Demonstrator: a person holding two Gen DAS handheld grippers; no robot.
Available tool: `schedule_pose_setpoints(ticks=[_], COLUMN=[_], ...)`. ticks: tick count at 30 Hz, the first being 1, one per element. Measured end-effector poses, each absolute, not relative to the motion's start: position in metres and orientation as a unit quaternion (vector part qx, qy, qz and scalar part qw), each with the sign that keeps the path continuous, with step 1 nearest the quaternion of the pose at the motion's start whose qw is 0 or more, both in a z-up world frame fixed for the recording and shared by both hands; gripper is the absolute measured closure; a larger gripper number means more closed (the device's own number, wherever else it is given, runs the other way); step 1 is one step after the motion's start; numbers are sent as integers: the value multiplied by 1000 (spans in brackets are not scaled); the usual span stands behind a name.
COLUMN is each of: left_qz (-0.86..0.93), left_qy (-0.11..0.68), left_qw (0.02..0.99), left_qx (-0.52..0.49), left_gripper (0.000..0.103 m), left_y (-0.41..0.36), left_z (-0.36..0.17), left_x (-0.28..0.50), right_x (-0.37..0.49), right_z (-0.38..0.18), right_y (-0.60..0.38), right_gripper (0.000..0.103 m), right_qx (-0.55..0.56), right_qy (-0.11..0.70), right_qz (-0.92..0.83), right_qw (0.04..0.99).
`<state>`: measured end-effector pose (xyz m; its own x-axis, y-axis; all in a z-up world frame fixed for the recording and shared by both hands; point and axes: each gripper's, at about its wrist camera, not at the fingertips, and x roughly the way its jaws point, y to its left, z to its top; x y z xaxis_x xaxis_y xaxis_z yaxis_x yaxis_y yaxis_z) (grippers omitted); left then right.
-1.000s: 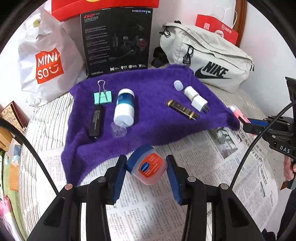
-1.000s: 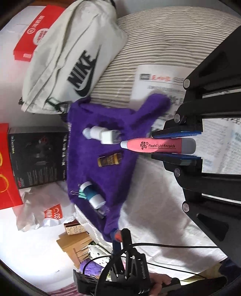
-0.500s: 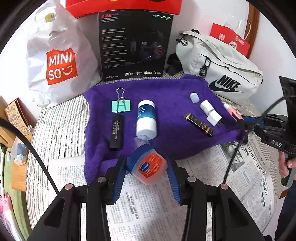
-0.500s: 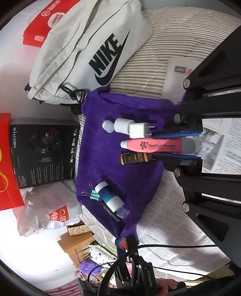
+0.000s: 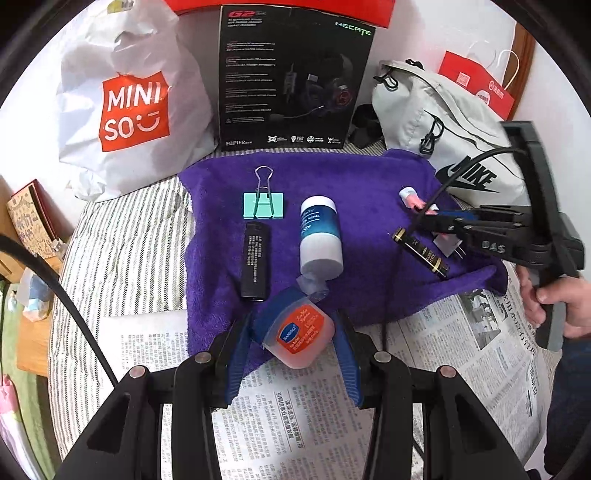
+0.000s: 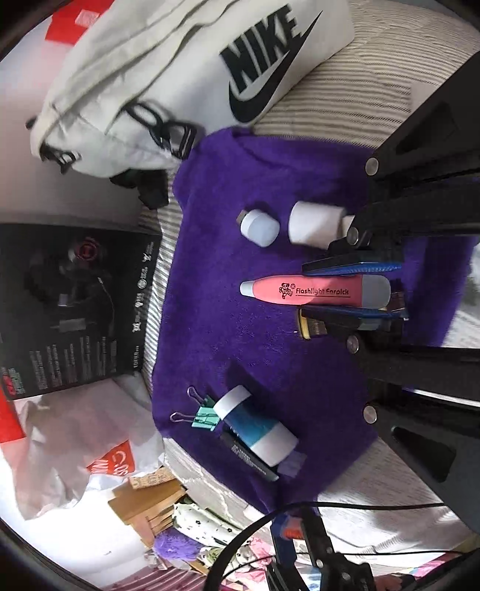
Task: Organize rigid objects
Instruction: 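Set the highlighter on the towel with the right tool while the left tool carries the jar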
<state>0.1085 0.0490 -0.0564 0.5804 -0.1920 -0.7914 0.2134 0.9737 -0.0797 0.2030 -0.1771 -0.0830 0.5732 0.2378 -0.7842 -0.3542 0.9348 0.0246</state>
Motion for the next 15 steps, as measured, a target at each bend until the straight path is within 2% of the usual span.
schedule_pose_setpoints(ticks=[15], left_qz=[-125], left_qy=[442], left_qw=[888], left_qx=[7], left_gripper=[62], left_y=[53], left_z=[-53], left_x=[114], right_x=[231], right_z=[-108], right_y=[-163], right_gripper=[88], right_qx=[-94], right_qy=[453], right_qz=[148], right_qw=[874])
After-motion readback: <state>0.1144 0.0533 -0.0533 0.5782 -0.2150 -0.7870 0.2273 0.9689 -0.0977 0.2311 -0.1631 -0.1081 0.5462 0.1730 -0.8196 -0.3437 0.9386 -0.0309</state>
